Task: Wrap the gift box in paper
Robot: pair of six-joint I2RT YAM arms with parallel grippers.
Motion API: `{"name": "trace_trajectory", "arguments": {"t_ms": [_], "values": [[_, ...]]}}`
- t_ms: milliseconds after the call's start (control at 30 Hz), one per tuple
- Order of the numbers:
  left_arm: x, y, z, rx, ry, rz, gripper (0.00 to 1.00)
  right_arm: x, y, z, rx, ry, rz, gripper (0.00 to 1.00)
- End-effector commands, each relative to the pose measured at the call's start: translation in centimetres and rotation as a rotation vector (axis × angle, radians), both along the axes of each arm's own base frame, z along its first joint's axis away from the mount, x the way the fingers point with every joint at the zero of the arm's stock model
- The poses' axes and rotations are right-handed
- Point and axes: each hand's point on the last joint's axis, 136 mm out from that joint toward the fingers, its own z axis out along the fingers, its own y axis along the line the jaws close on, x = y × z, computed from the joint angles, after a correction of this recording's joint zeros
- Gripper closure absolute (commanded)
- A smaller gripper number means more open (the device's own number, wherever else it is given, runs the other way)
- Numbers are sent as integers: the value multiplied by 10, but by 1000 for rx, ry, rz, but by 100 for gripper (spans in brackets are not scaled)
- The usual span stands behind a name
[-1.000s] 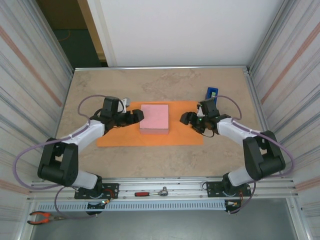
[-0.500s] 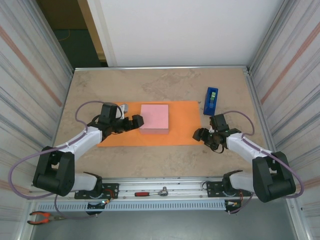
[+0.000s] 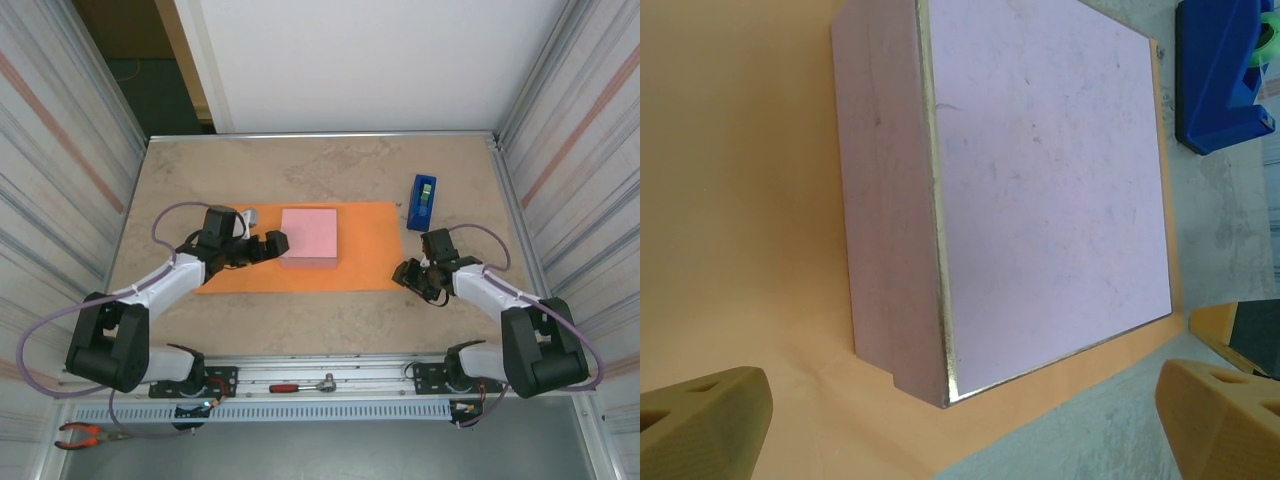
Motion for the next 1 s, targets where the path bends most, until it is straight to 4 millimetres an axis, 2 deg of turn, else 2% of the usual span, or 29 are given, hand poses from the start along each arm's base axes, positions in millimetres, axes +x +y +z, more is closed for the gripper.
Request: {"name": "trace_trajectory", "arguments": {"t_ms": [0,333,433,533,633,733,967], "values": [[-1,-3,0,1,-3,-22,1,19,35,10,123,-73,64,56],[-1,-5,0,-12,-3,-26,1,21,75,17,84,-86,148,54],[-1,-6,1,-18,-3,-29,1,28,82,23,94,-108,155,52],[-2,-7,1,-22,-6,-25,1,40,87,31,114,-148,163,45],[0,-8,3,-24,-8,-26,1,54,85,35,125,-182,154,41],[2,-9,5,-29,-11,-22,1,65,80,35,146,-189,129,41],[6,-11,17,-32,-34,-34,1,67,64,43,157,-211,102,42]]}}
